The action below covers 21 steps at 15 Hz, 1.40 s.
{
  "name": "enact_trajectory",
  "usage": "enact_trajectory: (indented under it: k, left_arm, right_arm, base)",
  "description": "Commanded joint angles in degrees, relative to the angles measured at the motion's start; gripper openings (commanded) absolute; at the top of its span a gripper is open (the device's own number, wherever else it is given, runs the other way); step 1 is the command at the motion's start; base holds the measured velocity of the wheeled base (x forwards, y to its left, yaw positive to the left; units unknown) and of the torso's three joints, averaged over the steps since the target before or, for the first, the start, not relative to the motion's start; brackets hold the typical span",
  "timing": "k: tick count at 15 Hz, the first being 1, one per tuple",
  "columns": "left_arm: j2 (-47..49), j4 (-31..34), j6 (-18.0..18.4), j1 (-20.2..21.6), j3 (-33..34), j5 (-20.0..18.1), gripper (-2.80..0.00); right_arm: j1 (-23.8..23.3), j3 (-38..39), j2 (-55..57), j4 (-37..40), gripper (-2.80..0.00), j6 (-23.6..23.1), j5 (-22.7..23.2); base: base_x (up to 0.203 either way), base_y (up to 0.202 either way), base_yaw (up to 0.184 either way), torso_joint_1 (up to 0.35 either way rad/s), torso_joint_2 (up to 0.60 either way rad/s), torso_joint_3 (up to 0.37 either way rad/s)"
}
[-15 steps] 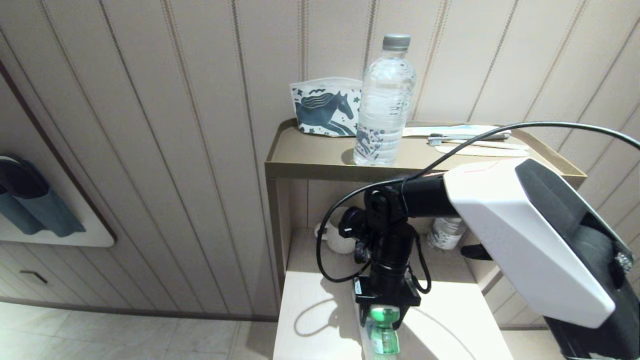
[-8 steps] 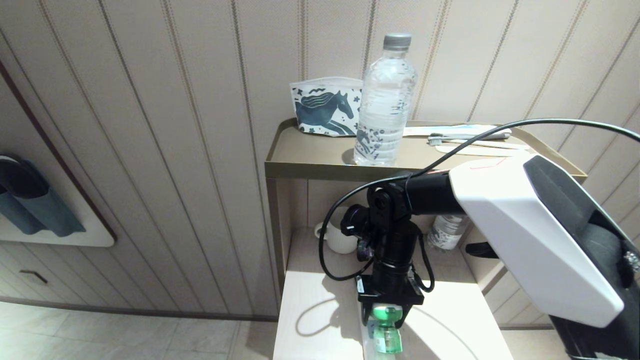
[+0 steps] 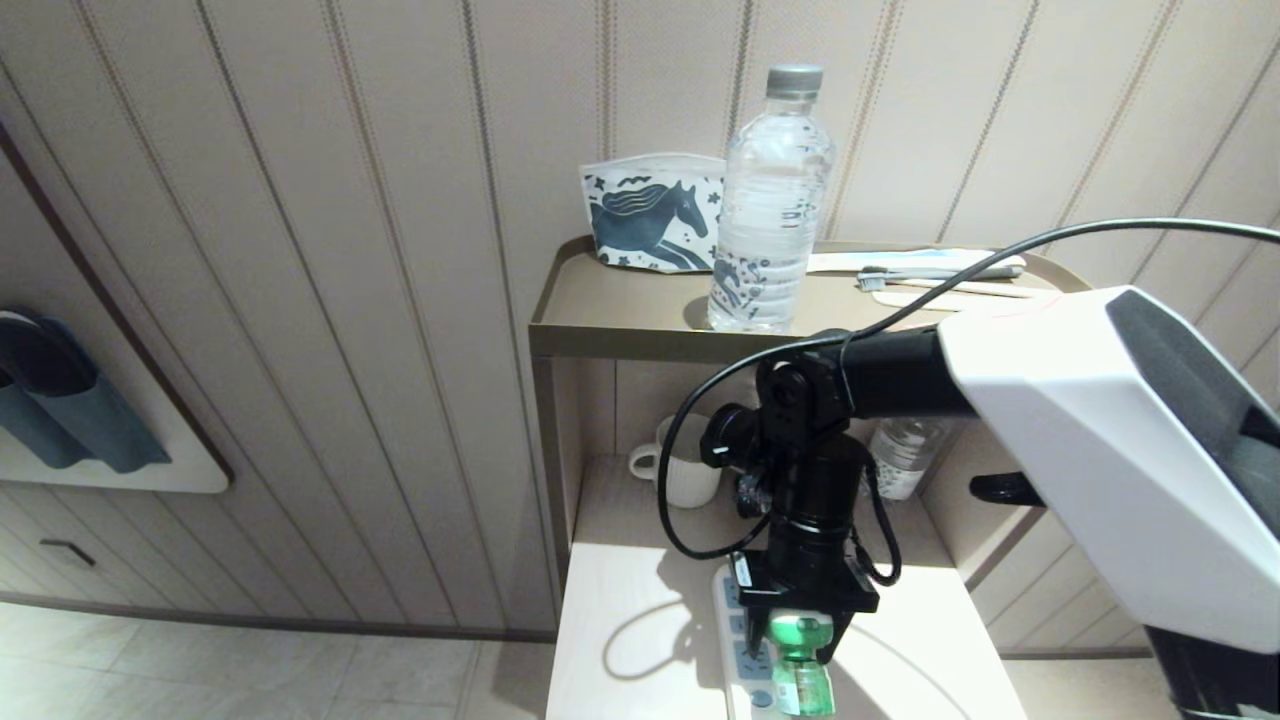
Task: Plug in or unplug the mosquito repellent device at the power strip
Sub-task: Insert the plug into the socket
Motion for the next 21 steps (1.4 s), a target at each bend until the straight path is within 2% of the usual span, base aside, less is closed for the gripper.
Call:
enact_trajectory:
  k: [1,4,11,12,13,15,17,20,21]
  left_arm:
    - [0.1,0.0,-0.1,0.0,0.0,0.1,-2.8]
    - [0.1,0.0,0.0,0.0,0.0,0.1,-2.8]
    - [0.1,0.0,0.0,0.0,-0.1,0.0,-2.8]
    - [0.1,0.0,0.0,0.0,0.0,0.0,-2.8]
    - [0.1,0.0,0.0,0.0,0.0,0.0,-2.8]
    - [0.1,0.0,0.0,0.0,0.0,0.0,-2.8]
    - [0.1,0.0,0.0,0.0,0.0,0.0,-2.8]
    - [0.1,0.0,-0.1,0.0,0.0,0.1,-2.8]
    - [0.1,0.0,-0.1,0.0,0.0,0.1,-2.8]
  right_arm:
    - [0.8,3.1,-4.6,0.3,-2.8,0.2,0.1]
    - [2.6,11.5,-9.3,-2.5,-2.8,0.4,0.1]
    - [4.6,40.5,-32.0,-17.3,-2.8,1.0,-1.1]
    - [4.6,45.5,-35.4,-21.6,-2.8,1.4,-3.5]
    - [4.8,50.7,-37.5,-26.8,-2.8,1.8,-7.8]
    - [5.3,61.8,-40.7,-41.4,-2.8,2.4,-19.4]
    - [5.6,70.4,-42.7,-56.7,-2.8,2.8,-27.7]
    - [5.5,78.6,-43.5,-74.5,-2.8,3.3,-34.9]
    - [5.5,80.3,-42.5,-80.6,-2.8,3.4,-35.9]
  base:
    - [0.0,0.0,0.0,0.0,0.0,0.0]
    - [0.0,0.0,0.0,0.0,0.0,0.0]
    - [0.0,0.0,0.0,0.0,0.0,0.0]
    - [0.0,0.0,0.0,0.0,0.0,0.0]
    - [0.0,0.0,0.0,0.0,0.0,0.0]
    - [0.0,0.0,0.0,0.0,0.0,0.0]
    - [0.0,0.0,0.0,0.0,0.0,0.0]
    - [0.0,0.0,0.0,0.0,0.0,0.0]
    - [0.0,0.0,0.0,0.0,0.0,0.0]
